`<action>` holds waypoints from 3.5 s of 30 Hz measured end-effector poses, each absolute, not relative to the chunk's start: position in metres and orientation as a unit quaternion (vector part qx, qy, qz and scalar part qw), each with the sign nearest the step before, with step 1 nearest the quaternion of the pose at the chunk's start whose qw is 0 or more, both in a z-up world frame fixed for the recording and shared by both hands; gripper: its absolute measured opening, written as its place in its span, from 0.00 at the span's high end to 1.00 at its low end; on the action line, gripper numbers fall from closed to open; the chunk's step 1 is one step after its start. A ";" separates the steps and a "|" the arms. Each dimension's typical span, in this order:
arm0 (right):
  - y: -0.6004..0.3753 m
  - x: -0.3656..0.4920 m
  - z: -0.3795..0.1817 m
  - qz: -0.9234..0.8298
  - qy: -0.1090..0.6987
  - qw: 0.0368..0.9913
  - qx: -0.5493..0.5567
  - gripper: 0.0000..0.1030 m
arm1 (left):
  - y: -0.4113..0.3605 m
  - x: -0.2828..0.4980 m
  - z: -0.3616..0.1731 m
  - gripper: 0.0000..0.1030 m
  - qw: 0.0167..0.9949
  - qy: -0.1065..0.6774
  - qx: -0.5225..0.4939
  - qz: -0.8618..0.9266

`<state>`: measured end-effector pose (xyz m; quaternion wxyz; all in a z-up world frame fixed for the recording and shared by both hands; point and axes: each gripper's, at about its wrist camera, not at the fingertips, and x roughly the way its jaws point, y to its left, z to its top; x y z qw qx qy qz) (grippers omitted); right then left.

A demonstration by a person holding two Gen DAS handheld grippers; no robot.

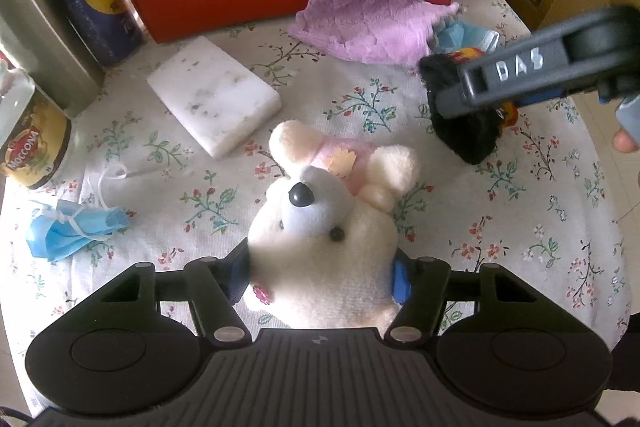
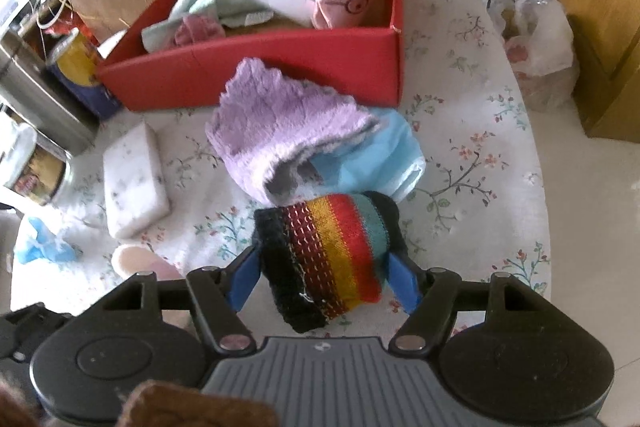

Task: Organize soft objects
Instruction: 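Grasp the white plush bunny with the left gripper while the right gripper grasps the rainbow knit hat, then carry the bunny and the rainbow hat toward the red box with both grippers, then lower the bunny and the hat into the red box and open both grippers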

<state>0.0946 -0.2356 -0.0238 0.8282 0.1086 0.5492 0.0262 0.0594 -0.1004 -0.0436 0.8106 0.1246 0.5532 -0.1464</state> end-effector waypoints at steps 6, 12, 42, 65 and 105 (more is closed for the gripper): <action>-0.244 0.088 -0.027 0.024 0.557 0.823 0.112 0.95 | -0.101 0.057 -0.043 0.38 0.810 0.553 0.121 -0.154; -0.246 0.073 -0.022 0.048 0.560 0.818 0.124 1.00 | -0.098 0.054 -0.039 0.37 0.814 0.549 0.113 -0.154; -0.226 0.022 0.049 0.108 0.461 0.871 0.132 1.00 | -0.095 0.055 0.019 0.37 0.875 0.453 0.114 -0.128; -0.233 0.032 0.100 0.117 0.376 0.910 0.130 1.00 | -0.091 0.088 0.069 0.37 0.914 0.385 0.065 -0.112; -0.231 0.221 0.089 0.075 0.345 0.928 0.120 1.00 | -0.099 0.256 0.065 0.30 0.922 0.379 0.020 -0.074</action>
